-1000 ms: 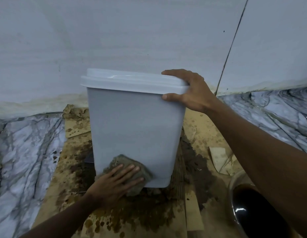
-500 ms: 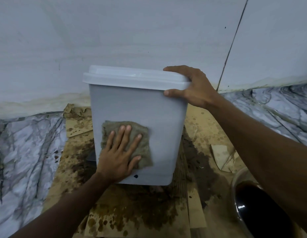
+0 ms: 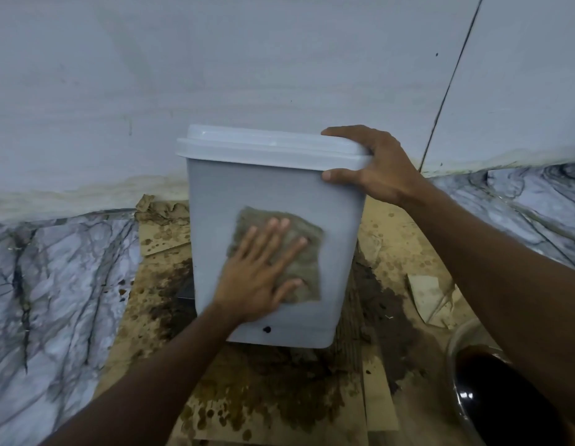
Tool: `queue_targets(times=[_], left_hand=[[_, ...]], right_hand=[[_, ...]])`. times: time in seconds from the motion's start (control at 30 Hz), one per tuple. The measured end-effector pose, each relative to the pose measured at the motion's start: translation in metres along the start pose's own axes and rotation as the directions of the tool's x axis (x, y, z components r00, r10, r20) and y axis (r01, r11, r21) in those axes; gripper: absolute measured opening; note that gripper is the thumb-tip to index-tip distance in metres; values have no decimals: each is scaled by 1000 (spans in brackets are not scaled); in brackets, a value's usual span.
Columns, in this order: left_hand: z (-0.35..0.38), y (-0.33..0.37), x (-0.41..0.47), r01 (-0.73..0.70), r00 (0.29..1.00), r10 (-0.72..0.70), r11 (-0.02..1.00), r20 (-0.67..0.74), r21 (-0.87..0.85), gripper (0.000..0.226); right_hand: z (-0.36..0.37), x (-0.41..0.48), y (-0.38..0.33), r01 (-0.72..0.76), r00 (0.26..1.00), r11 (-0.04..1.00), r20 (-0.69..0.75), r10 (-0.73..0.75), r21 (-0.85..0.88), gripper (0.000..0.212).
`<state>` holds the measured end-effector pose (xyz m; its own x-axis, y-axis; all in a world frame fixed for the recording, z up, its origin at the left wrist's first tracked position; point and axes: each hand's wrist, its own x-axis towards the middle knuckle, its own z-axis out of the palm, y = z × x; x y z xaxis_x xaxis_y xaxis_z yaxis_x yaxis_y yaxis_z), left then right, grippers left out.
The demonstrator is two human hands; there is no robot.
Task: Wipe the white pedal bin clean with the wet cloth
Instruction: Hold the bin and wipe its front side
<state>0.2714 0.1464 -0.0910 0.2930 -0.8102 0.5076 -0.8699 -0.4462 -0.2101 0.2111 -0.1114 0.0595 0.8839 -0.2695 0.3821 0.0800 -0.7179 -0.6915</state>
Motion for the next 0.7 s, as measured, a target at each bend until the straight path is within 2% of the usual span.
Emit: queue_targets(times=[0.07, 0.13, 0.17, 0.23, 0.3, 0.33, 0.4, 0.5, 0.57, 0.63, 0.67, 0.7], left_hand=[[-10, -31, 0, 189, 980, -190, 982, -61, -18, 75], [-11, -43, -13, 382, 912, -396, 915, -107, -128, 77], [-7, -37, -23, 477, 855, -508, 849, -104, -227, 78], [5, -9, -48, 640, 708, -706, 653, -19, -404, 80], [18, 27, -74, 747, 583, -808, 492, 85, -447, 82], [23, 42, -87, 786, 538, -834, 443, 124, -432, 82], [30, 68, -104, 835, 497, -849, 409, 183, -368, 83], [34, 86, -111, 843, 533, -808, 482, 251, -237, 85], [36, 93, -112, 767, 637, -718, 625, 279, -145, 84], [39, 97, -111, 537, 823, -498, 838, 272, -91, 79], [39, 97, -107, 355, 911, -325, 931, 255, -80, 74], [40, 94, -99, 159, 963, -137, 985, 234, -75, 69]], right_hand=[[1, 0, -1, 4, 1000, 1000, -1, -4, -8, 67], [2, 1, -3, 8, 1000, 1000, -3, -8, -14, 67], [3, 2, -4, 8, 1000, 1000, -4, -8, -17, 67], [4, 2, -4, 8, 1000, 1000, -8, -9, -20, 66], [4, 1, -4, 13, 1000, 1000, -9, -13, -24, 66], [5, 1, -3, 17, 1000, 999, -11, -17, -27, 66], [5, 1, -3, 20, 1000, 999, -13, -21, -29, 66], [5, 0, -3, 25, 1000, 999, -16, -26, -31, 66], [5, 0, -3, 26, 999, 999, -18, -26, -27, 66], [4, -1, -4, 24, 1000, 999, -17, -24, -27, 66], [4, -1, -4, 24, 1000, 999, -15, -24, -27, 66], [3, -2, -4, 25, 1000, 999, -14, -26, -27, 66]])
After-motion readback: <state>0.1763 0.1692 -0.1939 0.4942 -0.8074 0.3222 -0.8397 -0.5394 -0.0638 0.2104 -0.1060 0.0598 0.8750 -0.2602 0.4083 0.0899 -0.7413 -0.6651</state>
